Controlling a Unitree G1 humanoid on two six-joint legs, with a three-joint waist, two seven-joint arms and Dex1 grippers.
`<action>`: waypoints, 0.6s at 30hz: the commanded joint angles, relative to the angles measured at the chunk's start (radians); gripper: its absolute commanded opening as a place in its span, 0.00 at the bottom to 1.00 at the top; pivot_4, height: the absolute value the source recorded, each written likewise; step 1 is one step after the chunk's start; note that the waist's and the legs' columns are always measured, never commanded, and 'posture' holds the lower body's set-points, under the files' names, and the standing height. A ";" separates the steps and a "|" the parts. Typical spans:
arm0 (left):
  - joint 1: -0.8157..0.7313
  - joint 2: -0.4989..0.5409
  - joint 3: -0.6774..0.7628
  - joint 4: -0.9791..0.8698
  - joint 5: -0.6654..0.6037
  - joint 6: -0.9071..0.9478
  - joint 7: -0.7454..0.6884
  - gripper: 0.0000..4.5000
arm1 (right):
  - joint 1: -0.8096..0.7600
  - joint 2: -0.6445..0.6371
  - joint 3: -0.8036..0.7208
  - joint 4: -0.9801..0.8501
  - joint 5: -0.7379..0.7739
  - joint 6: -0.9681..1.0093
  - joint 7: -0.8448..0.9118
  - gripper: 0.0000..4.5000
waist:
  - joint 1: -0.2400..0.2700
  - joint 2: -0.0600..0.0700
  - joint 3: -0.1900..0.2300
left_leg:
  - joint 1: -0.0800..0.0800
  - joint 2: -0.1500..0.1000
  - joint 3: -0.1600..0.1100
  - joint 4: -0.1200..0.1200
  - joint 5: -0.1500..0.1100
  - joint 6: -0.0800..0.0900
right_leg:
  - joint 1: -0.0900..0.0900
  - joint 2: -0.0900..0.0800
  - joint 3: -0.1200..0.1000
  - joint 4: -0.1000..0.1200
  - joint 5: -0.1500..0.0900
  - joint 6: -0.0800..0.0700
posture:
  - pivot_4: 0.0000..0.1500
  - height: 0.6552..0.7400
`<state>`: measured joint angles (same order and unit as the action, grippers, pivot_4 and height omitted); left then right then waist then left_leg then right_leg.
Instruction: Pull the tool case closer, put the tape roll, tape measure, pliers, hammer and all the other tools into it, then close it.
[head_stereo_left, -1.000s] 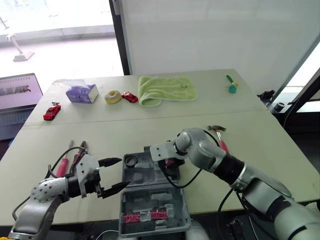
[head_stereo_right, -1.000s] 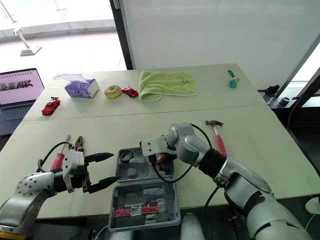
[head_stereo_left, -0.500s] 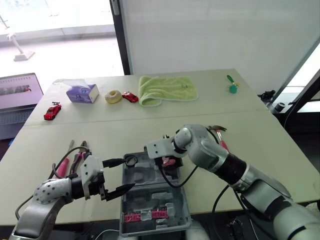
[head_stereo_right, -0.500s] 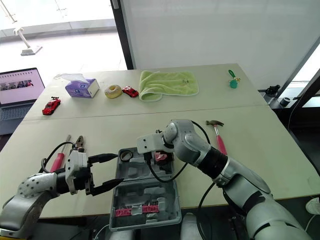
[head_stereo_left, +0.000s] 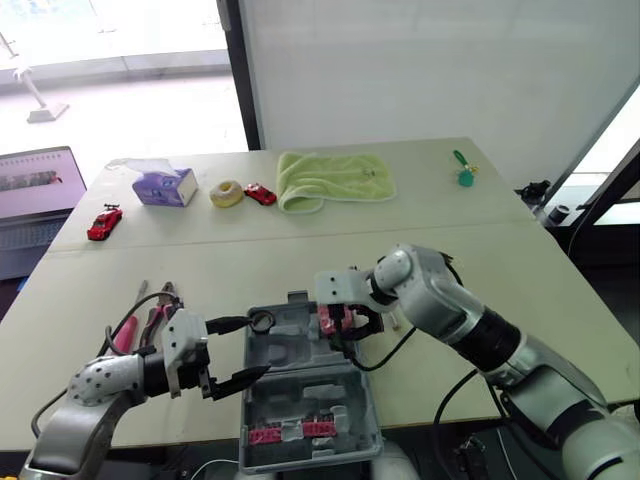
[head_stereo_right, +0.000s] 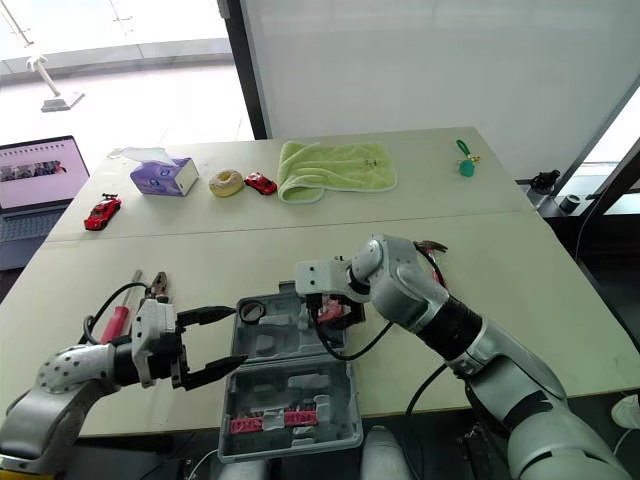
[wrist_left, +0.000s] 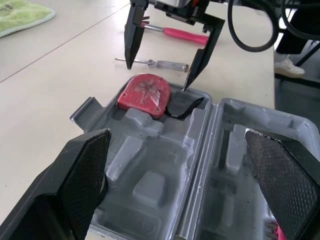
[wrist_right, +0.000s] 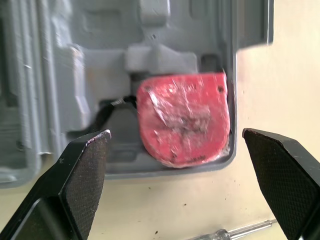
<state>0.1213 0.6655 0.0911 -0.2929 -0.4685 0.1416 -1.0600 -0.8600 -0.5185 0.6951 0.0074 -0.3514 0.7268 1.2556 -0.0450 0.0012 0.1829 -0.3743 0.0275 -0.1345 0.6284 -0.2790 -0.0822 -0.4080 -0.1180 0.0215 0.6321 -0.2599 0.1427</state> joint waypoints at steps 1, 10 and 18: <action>0.003 -0.002 0.005 -0.009 -0.007 -0.013 -0.003 1.00 | -0.017 0.013 -0.018 0.019 0.012 -0.047 -0.016 0.99 | 0.000 0.000 0.000 | 0.000 0.000 0.000 0.000 0.000 0.000 | 0.000 0.000 0.000 0.000 0.000 0.000 | 1.00 1.00; 0.022 0.001 0.014 -0.012 -0.006 -0.021 -0.005 1.00 | -0.023 0.064 -0.083 0.009 0.083 -0.011 -0.029 0.99 | 0.000 0.000 0.000 | 0.000 0.000 0.000 0.000 0.000 0.000 | 0.000 0.000 0.000 0.000 0.000 0.000 | 1.00 1.00; 0.030 -0.001 0.012 -0.014 -0.004 -0.025 -0.004 1.00 | 0.062 0.054 -0.191 -0.056 0.145 0.047 -0.125 0.35 | 0.002 0.000 0.000 | 0.000 0.000 0.000 0.000 0.000 0.000 | 0.000 0.000 0.000 0.000 0.000 0.000 | 1.00 1.00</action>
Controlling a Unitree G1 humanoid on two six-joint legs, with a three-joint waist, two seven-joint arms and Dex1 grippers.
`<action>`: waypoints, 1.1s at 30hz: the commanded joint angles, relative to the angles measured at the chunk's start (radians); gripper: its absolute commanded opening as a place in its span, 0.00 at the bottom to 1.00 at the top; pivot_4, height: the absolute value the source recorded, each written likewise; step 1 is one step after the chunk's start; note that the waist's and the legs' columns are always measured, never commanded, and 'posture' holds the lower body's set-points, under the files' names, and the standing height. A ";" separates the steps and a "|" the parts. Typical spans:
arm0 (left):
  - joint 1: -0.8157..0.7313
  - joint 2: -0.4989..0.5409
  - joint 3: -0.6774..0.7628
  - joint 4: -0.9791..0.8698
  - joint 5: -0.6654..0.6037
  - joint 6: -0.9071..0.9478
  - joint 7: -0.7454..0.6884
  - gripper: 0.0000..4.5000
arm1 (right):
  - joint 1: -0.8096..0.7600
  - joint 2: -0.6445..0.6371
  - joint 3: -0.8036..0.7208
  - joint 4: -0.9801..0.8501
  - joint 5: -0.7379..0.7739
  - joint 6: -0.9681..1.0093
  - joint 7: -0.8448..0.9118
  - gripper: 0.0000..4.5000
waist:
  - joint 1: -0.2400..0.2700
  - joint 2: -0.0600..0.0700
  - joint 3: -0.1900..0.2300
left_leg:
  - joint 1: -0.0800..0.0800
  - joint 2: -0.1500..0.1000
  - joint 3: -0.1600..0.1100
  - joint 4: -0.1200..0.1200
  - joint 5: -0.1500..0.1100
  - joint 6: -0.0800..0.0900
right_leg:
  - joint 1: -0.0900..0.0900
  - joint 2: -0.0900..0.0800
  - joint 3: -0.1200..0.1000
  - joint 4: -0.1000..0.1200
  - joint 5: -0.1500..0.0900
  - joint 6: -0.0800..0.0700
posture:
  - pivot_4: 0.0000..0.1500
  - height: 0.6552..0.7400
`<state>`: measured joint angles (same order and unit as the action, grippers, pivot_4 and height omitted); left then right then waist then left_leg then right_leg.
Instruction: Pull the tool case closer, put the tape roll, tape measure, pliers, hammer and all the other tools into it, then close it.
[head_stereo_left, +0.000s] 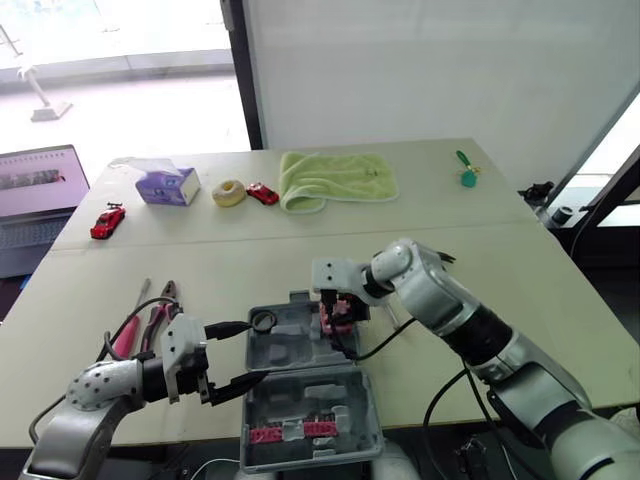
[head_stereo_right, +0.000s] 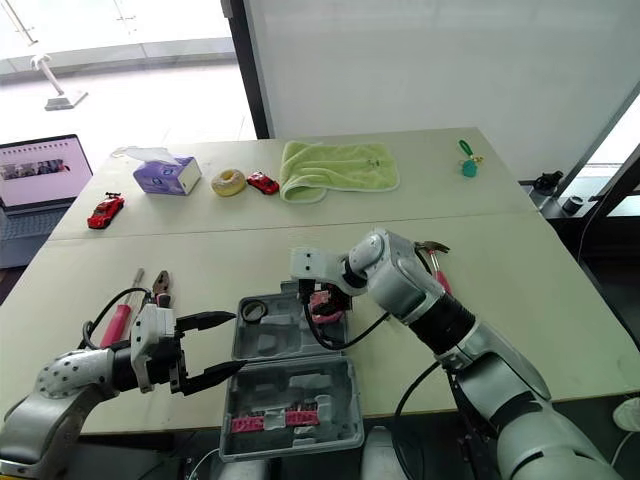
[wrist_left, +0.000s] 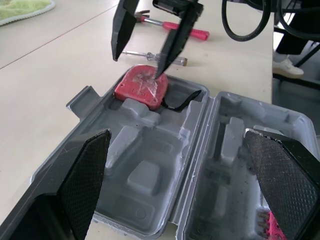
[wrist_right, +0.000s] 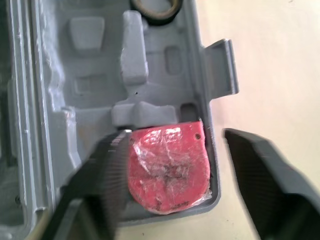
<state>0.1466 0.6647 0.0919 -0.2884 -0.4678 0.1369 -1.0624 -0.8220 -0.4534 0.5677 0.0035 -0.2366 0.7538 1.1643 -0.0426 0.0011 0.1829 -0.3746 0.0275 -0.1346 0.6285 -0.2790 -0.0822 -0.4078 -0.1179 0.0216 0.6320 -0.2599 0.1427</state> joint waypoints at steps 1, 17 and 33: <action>0.005 -0.001 0.011 -0.019 -0.005 -0.021 -0.001 1.00 | 0.043 -0.014 -0.086 -0.072 0.042 0.037 -0.049 0.23 | 0.000 0.000 0.000 | 0.000 0.000 0.000 0.000 0.000 0.000 | 0.000 0.000 0.000 0.000 0.000 0.000 | 1.00 1.00; -0.015 0.001 0.002 0.003 -0.005 -0.021 -0.010 1.00 | 0.370 0.039 -0.274 -0.373 0.164 0.061 -0.349 0.01 | 0.000 0.000 0.000 | 0.000 0.000 0.000 0.000 0.000 0.000 | 0.000 0.000 0.000 0.000 0.000 0.000 | 1.00 1.00; -0.015 -0.001 0.003 0.008 0.003 -0.030 -0.012 1.00 | 0.434 0.048 -0.245 -0.274 0.186 -0.053 -0.475 0.39 | 0.000 0.000 0.000 | 0.000 0.000 0.000 0.000 0.000 0.000 | 0.000 0.000 0.000 -0.001 0.000 0.000 | 1.00 1.00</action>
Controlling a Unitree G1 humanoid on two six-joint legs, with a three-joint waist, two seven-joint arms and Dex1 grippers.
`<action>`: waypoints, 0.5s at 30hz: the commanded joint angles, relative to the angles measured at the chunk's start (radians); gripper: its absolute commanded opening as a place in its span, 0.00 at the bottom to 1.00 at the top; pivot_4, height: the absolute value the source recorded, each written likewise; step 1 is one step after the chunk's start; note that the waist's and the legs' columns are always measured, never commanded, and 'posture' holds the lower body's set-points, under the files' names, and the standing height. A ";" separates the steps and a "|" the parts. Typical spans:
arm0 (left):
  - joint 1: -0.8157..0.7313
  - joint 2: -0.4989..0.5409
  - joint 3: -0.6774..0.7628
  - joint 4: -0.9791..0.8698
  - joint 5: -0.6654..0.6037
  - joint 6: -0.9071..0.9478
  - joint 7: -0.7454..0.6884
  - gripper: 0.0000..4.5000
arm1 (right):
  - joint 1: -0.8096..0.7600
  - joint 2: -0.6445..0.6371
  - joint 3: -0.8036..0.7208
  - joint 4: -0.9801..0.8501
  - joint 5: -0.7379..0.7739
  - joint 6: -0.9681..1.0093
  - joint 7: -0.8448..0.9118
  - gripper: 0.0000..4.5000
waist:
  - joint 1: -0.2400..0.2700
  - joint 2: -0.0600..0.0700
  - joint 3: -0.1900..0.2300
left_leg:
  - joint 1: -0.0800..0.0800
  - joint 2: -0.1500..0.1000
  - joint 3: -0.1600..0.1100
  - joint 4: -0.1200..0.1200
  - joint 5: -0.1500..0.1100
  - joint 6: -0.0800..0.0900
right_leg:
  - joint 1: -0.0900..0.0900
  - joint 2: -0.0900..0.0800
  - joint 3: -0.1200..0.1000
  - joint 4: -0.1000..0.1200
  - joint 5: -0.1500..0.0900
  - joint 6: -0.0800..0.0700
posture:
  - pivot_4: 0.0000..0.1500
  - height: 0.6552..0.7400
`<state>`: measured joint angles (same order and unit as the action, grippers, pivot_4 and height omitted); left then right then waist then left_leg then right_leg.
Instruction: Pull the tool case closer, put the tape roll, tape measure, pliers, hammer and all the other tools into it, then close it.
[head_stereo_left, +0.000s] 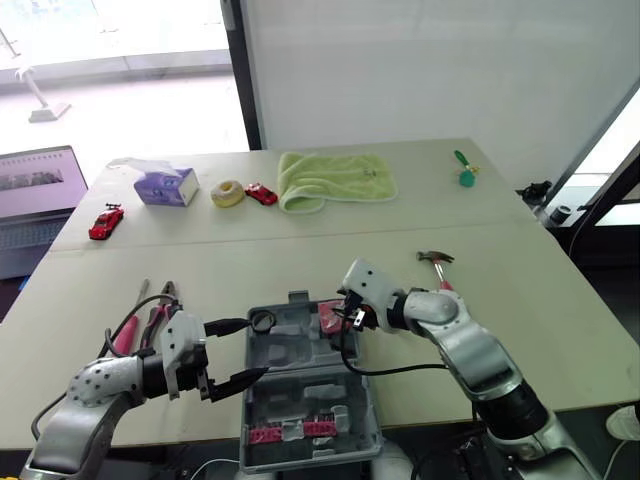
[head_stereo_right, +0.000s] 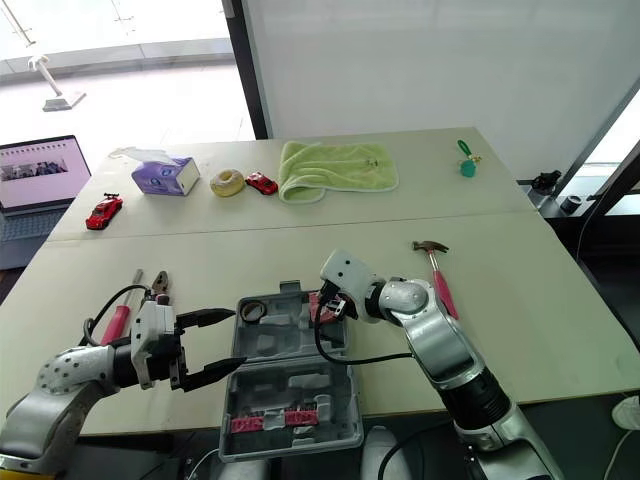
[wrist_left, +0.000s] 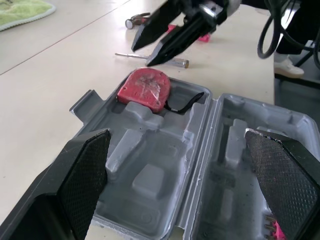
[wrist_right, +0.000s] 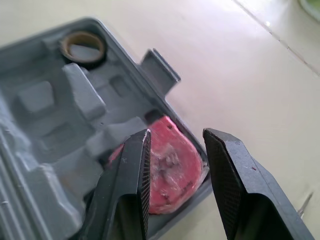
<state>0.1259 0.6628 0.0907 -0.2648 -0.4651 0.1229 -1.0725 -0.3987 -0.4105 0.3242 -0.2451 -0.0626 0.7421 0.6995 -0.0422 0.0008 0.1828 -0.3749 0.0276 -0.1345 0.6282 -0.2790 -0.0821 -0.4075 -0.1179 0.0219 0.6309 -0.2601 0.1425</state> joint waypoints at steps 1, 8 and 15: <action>0.007 0.001 0.006 -0.017 -0.002 -0.015 -0.001 1.00 | 0.021 0.010 -0.005 -0.019 0.017 -0.041 -0.018 0.39 | 0.000 0.000 0.000 | 0.000 0.000 0.000 0.000 0.000 0.000 | 0.000 0.000 0.000 0.000 0.000 0.000 | 1.00 1.00; 0.013 0.002 0.009 -0.017 -0.001 -0.018 0.001 1.00 | 0.052 0.030 0.008 0.017 0.030 -0.071 -0.041 0.39 | -0.001 0.000 0.000 | 0.000 0.000 0.000 0.000 0.000 0.000 | 0.000 0.000 0.000 0.000 0.000 0.000 | 1.00 1.00; 0.016 0.006 0.011 -0.017 0.000 -0.022 -0.002 1.00 | 0.047 0.044 0.028 0.110 0.025 -0.019 -0.057 0.39 | -0.001 0.000 0.000 | 0.001 0.000 0.000 0.000 0.000 0.000 | 0.000 0.000 0.000 0.000 0.000 0.000 | 1.00 1.00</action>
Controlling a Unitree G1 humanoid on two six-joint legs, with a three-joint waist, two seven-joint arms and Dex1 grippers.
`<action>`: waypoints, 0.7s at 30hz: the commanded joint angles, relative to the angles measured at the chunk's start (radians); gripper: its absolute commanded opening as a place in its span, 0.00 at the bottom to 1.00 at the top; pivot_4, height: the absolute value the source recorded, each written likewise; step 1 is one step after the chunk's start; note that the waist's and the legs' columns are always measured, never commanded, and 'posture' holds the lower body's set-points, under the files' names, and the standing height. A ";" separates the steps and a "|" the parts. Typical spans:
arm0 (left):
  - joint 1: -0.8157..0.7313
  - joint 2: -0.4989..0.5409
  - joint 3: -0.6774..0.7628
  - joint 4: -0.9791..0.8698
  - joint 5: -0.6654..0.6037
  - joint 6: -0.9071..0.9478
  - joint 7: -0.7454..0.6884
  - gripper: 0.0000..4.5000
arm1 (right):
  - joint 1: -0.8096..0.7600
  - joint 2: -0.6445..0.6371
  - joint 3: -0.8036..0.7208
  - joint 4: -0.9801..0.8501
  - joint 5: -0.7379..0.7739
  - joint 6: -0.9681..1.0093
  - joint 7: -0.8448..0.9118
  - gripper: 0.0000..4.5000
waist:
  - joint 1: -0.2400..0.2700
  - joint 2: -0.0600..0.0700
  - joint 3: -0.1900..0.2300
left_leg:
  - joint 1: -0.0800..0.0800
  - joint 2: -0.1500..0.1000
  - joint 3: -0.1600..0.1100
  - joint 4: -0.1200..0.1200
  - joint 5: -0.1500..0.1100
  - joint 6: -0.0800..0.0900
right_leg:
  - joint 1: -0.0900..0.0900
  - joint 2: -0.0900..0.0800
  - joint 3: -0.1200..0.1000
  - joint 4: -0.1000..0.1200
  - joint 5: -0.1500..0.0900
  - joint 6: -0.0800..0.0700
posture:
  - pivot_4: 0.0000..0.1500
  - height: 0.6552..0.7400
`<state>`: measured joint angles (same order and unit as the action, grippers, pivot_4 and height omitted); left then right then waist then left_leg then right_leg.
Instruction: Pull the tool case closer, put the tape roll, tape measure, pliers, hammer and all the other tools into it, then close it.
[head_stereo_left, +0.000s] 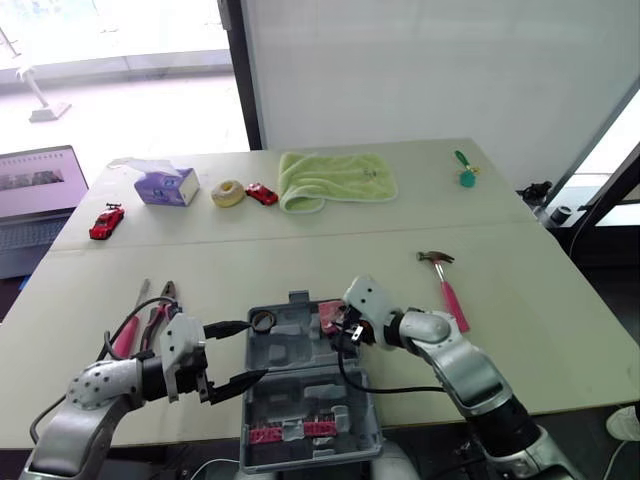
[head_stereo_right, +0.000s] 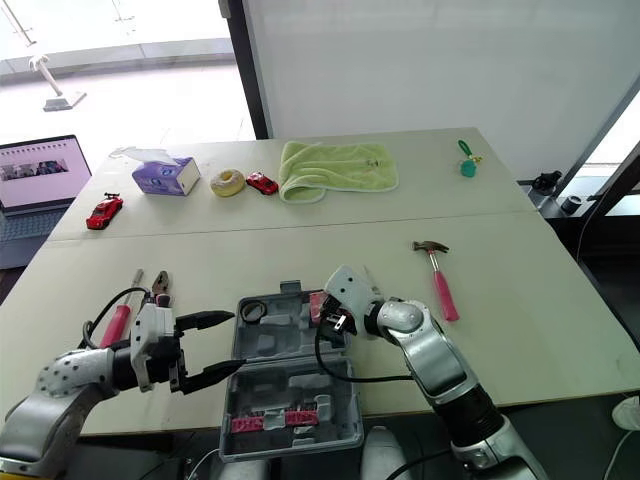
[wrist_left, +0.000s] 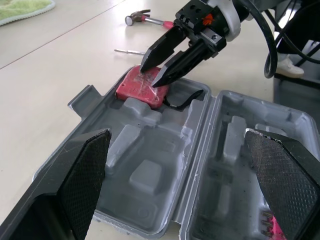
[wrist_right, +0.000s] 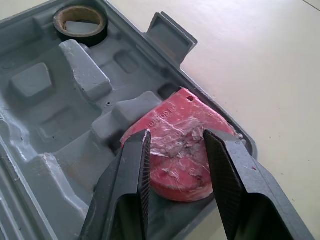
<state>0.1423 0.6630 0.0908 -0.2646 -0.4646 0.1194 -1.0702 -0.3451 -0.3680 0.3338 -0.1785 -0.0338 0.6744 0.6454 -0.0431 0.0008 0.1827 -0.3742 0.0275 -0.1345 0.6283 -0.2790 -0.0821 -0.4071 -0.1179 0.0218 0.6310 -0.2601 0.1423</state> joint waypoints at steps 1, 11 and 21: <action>0.000 0.006 0.011 -0.019 -0.001 -0.018 -0.004 1.00 | -0.009 -0.002 0.025 0.056 -0.005 0.067 -0.001 0.39 | 0.000 0.000 0.000 | 0.000 0.000 0.000 0.000 0.000 0.000 | 0.000 0.000 0.000 0.000 0.000 0.000 | 1.00 1.00; -0.001 0.011 0.015 -0.036 -0.009 -0.009 -0.002 1.00 | 0.006 0.010 0.034 0.145 0.039 0.323 -0.029 0.39 | 0.011 -0.007 -0.013 | 0.003 0.000 0.000 0.000 0.000 0.000 | 0.004 0.000 0.000 -0.001 -0.002 -0.004 | 1.00 1.00; -0.021 0.007 0.023 -0.010 -0.008 -0.009 0.005 1.00 | -0.024 0.043 -0.033 -0.011 0.086 0.137 -0.039 0.39 | 0.020 -0.010 -0.022 | 0.005 0.000 0.000 0.000 0.000 0.000 | 0.006 0.000 0.000 -0.001 -0.003 -0.004 | 1.00 1.00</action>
<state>0.1314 0.6649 0.0922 -0.2709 -0.4659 0.1203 -1.0671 -0.3773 -0.3333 0.3195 -0.1458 0.0224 0.8498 0.6021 -0.0234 -0.0088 0.1603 -0.3701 0.0276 -0.1347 0.6280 -0.2791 -0.0820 -0.4020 -0.1179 0.0217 0.6301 -0.2628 0.1384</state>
